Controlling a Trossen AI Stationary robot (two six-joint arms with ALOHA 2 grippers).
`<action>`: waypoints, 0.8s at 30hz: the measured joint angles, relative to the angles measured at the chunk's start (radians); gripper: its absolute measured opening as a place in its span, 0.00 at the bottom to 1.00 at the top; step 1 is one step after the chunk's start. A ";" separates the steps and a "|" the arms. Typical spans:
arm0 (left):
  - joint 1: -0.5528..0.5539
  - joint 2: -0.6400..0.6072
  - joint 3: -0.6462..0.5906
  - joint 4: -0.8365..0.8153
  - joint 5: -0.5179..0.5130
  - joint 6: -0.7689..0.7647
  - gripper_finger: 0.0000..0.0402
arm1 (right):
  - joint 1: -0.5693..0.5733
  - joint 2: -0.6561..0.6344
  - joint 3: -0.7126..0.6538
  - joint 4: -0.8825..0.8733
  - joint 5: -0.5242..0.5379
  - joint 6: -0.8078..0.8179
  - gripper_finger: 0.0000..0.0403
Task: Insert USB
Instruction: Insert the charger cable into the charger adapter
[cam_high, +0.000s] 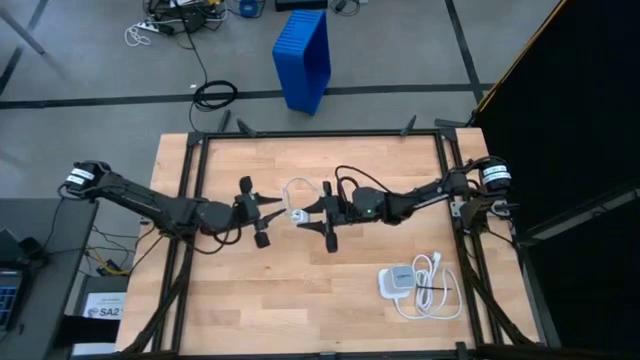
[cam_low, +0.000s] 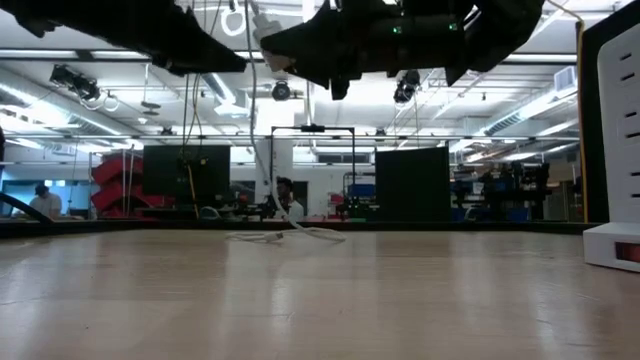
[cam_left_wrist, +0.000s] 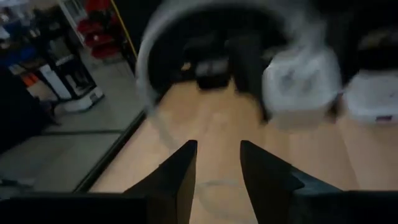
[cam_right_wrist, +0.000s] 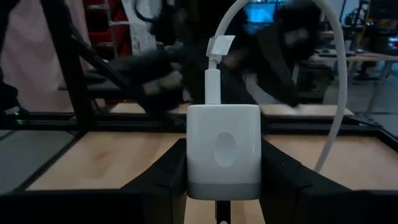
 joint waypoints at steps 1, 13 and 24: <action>0.000 0.008 0.000 -0.005 0.043 0.002 0.27 | -0.001 0.000 0.000 -0.001 0.001 0.005 0.28; 0.126 0.158 0.001 0.033 0.189 0.034 0.25 | 0.002 0.001 -0.001 0.051 -0.087 0.010 0.28; 0.297 0.407 0.001 0.291 0.137 0.078 0.25 | 0.008 0.002 -0.001 0.060 -0.154 0.008 0.28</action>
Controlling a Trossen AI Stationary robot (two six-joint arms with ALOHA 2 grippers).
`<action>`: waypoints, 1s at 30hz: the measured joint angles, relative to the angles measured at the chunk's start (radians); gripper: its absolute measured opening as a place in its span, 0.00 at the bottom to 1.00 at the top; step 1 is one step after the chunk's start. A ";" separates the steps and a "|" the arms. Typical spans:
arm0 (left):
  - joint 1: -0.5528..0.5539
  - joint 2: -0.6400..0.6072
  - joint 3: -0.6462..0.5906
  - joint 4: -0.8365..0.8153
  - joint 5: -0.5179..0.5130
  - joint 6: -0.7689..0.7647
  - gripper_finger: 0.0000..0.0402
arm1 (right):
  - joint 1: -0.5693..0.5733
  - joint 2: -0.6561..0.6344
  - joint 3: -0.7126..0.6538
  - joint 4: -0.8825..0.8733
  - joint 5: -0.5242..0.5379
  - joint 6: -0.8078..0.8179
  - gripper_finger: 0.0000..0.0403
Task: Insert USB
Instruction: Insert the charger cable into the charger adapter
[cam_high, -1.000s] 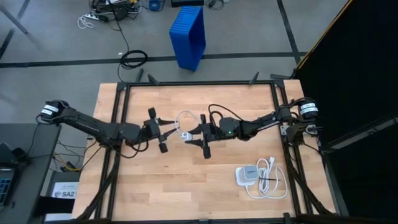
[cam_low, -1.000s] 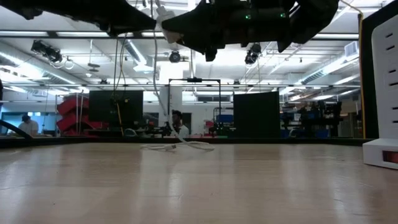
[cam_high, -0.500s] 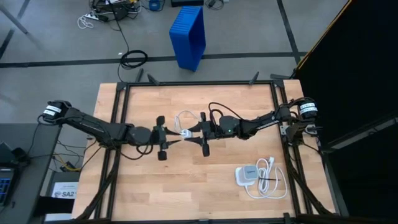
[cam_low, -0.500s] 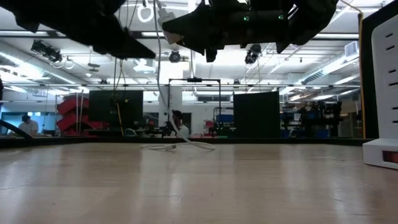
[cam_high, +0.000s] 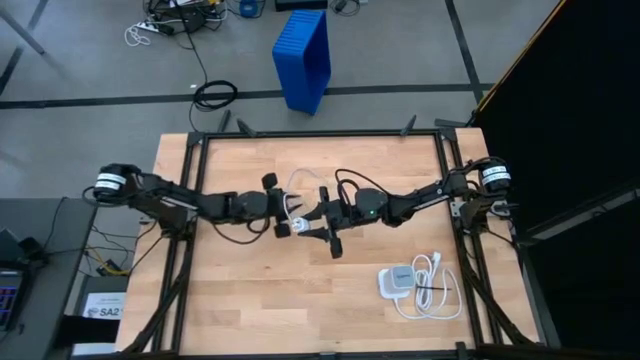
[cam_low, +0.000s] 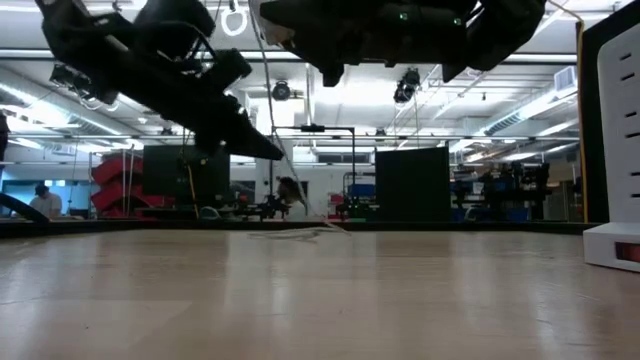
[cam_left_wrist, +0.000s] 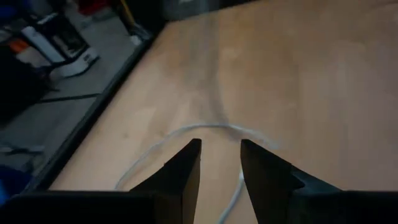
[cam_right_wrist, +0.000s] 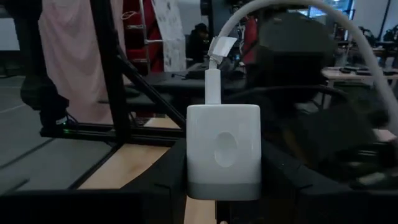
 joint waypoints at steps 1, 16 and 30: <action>0.013 0.007 0.000 0.005 -0.031 -0.007 0.25 | 0.000 0.000 0.000 -0.004 -0.015 0.000 0.28; 0.073 -0.155 0.000 -0.285 -0.254 -0.040 0.25 | -0.070 -0.011 -0.001 -0.550 -0.060 0.063 0.28; 0.020 -0.323 0.000 -0.307 -0.092 -0.125 0.25 | -0.133 0.007 0.047 -0.812 0.119 0.217 0.28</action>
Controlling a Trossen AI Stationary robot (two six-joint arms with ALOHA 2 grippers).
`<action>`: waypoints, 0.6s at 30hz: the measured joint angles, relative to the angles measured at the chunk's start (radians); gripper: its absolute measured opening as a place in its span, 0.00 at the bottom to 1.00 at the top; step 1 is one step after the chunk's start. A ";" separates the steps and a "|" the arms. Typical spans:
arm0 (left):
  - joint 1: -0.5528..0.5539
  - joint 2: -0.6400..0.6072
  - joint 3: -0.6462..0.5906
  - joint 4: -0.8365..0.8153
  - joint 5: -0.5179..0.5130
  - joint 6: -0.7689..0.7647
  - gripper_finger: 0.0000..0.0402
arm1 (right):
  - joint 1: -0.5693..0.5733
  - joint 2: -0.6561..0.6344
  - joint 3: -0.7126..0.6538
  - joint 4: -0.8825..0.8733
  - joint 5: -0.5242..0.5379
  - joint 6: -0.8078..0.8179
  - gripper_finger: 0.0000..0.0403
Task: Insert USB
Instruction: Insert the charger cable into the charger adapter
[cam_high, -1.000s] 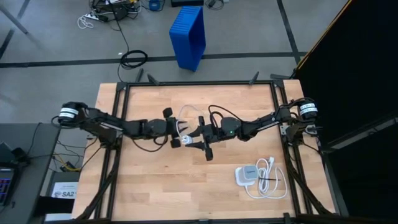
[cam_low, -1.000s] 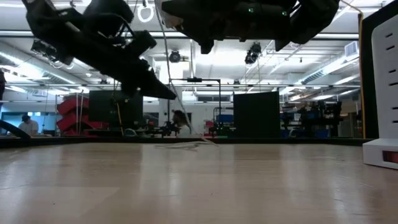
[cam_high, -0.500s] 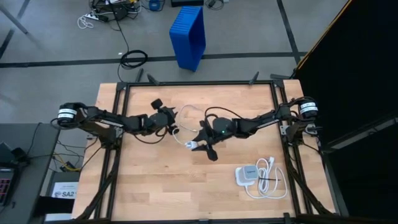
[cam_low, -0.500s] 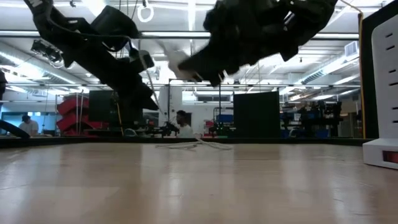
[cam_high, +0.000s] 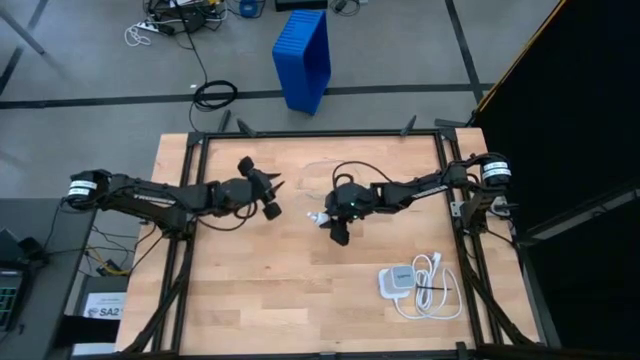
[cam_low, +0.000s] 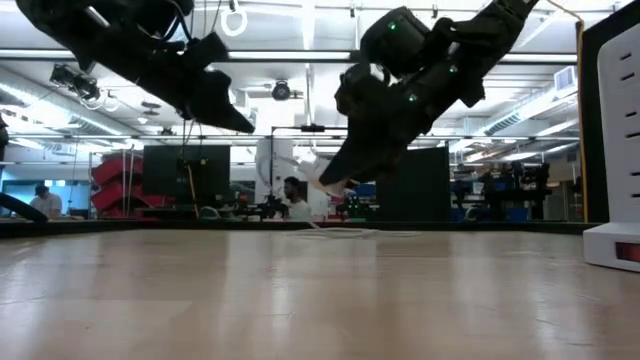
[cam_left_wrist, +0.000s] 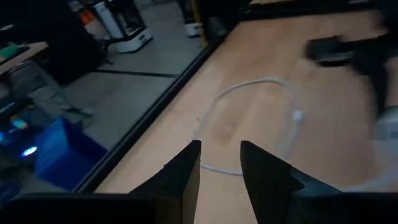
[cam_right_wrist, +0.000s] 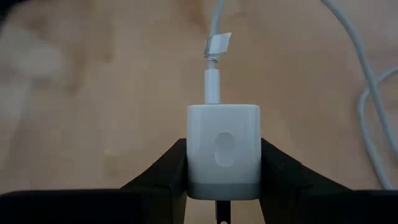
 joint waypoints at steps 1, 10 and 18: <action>-0.001 0.001 0.000 0.005 0.003 0.000 0.25 | -0.003 0.013 0.022 -0.038 0.019 -0.008 0.28; -0.001 0.001 0.000 -0.004 0.003 -0.027 0.25 | -0.012 0.254 0.331 -0.310 0.055 -0.172 0.30; -0.001 0.001 0.000 -0.039 0.021 -0.032 0.25 | -0.016 0.342 0.447 -0.409 0.049 -0.196 0.36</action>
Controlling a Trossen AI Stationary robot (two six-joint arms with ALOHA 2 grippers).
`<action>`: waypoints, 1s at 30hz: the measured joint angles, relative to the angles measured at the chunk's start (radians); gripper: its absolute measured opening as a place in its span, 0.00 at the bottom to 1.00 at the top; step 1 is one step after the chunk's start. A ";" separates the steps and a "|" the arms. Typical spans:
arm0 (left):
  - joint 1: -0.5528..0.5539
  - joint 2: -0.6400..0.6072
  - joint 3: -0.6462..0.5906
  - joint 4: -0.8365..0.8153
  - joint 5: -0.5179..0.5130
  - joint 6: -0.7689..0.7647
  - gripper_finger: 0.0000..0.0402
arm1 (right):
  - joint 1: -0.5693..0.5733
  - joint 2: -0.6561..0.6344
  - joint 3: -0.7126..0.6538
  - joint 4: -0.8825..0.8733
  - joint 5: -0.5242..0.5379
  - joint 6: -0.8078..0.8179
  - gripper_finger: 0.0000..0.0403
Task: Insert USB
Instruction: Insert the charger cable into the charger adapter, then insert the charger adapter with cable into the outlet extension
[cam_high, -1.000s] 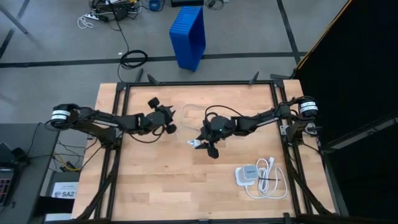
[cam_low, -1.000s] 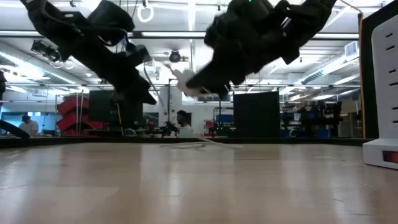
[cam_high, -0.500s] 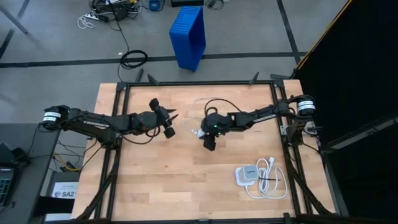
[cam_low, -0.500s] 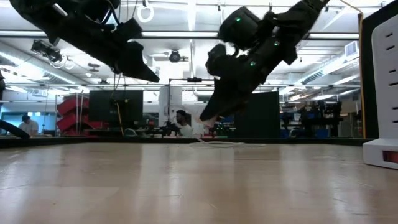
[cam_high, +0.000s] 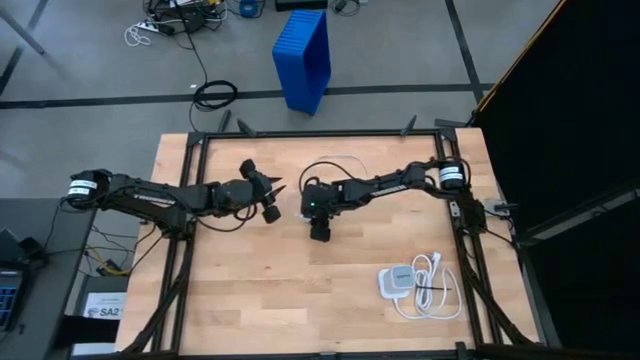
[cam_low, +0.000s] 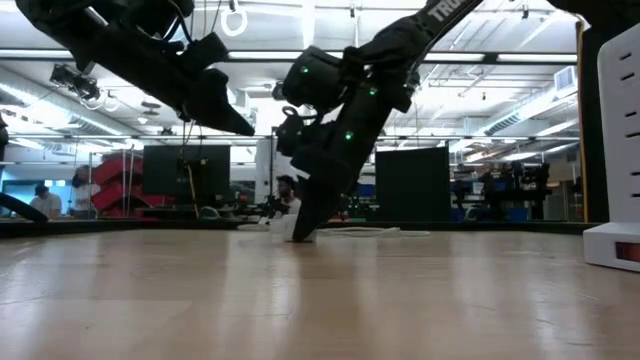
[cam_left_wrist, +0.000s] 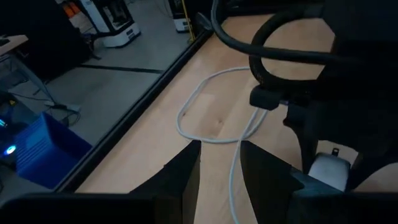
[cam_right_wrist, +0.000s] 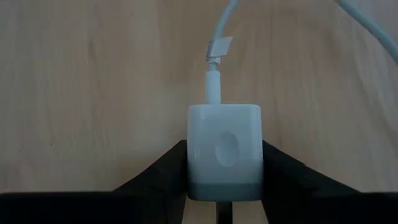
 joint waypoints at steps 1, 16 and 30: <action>0.000 0.000 0.000 0.001 0.000 0.000 0.25 | 0.000 0.000 0.000 0.001 -0.003 -0.002 0.37; 0.000 0.000 0.000 -0.010 0.000 0.005 0.25 | 0.044 -0.130 -0.005 -0.074 0.045 -0.033 0.55; 0.000 0.000 0.000 -0.030 0.000 0.000 0.25 | 0.333 -0.393 -0.004 -0.490 0.034 0.260 0.67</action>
